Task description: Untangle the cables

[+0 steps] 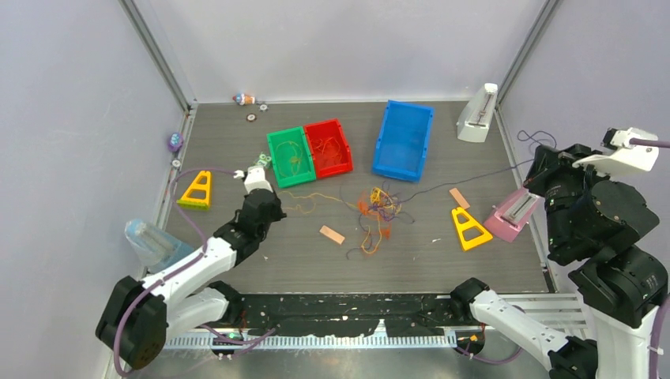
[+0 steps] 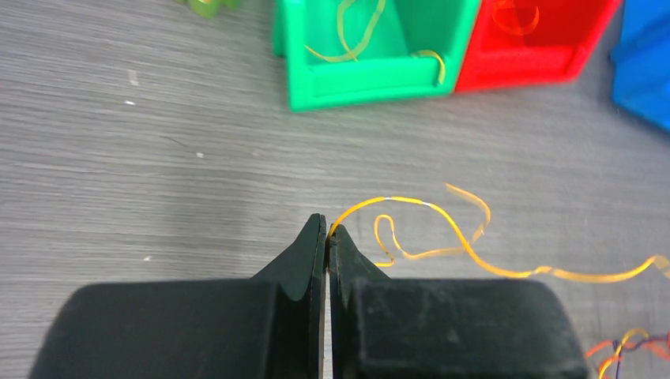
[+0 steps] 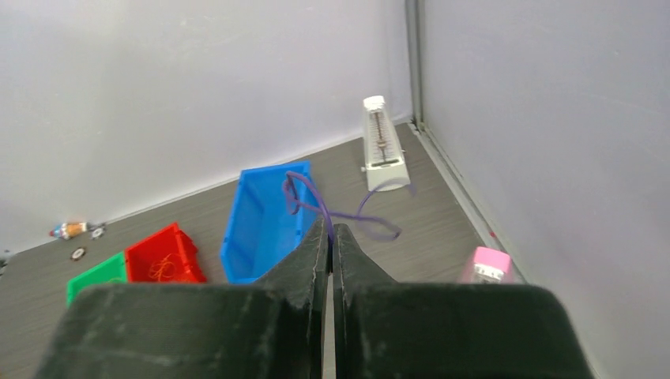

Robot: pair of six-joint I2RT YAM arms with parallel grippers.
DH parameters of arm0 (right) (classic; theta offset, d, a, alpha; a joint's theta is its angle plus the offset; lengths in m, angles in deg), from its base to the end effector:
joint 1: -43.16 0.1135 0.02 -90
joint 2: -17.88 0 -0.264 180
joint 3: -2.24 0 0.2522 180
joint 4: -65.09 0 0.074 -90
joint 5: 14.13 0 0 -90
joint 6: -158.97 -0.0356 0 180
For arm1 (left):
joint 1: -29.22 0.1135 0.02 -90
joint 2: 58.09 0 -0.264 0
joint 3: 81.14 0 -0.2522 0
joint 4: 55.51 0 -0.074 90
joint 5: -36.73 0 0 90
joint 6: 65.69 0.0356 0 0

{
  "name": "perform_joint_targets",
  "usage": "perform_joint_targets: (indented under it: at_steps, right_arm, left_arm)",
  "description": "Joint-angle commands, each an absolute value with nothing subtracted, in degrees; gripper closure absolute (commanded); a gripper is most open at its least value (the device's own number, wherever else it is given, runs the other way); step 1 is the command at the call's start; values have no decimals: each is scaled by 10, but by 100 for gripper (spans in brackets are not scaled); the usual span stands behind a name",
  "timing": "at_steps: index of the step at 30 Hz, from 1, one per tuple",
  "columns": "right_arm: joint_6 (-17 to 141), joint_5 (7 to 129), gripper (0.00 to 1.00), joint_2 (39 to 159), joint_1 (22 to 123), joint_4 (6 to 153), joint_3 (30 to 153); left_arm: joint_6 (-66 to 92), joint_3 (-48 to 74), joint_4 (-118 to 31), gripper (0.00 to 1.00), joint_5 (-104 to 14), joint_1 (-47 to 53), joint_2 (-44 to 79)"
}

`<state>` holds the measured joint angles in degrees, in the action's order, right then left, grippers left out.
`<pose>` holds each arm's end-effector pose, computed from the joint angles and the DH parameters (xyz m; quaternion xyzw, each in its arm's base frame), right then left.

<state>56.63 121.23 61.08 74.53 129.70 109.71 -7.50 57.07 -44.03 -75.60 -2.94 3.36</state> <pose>0.0440 -0.0029 0.5208 0.1599 0.6903 -0.0117 0.7055 0.1959 -0.1072 0.2053 -0.0925 0.8548 -0.1123 0.4982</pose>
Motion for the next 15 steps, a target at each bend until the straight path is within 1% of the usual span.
perform_joint_targets:
  at_steps: [1, 3, 5, 6, 8, 11, 13, 15]
  right_arm:
    - [559, 1259, 95, 597, 745, 1291, 1066]
    - [553, 1211, 95, 598, 745, 1294, 1040]
    - [550, 1151, 95, 601, 745, 1295, 1007]
    - [547, 1133, 95, 607, 745, 1291, 996]
    - [543, 1103, 95, 624, 745, 1290, 976]
    - [545, 1122, 95, 642, 745, 1281, 974]
    - [547, 1103, 95, 646, 745, 1262, 974]
    - [542, 1070, 94, 655, 745, 1254, 972]
  left_arm:
    - [-106, 601, -508, 100, -840, -21, -15]
    - [-85, 611, -542, 100, -802, -22, -21]
    - [-49, 616, -579, 100, -732, -22, -19]
    - [-33, 614, -593, 100, -676, -22, -16]
    - [-17, 610, -608, 100, -632, -23, -8]
    - [-18, 600, -593, 100, -645, -24, 1]
    - [-4, 597, -595, 100, -613, -24, 3]
    - [8, 601, -624, 95, -572, -29, 9]
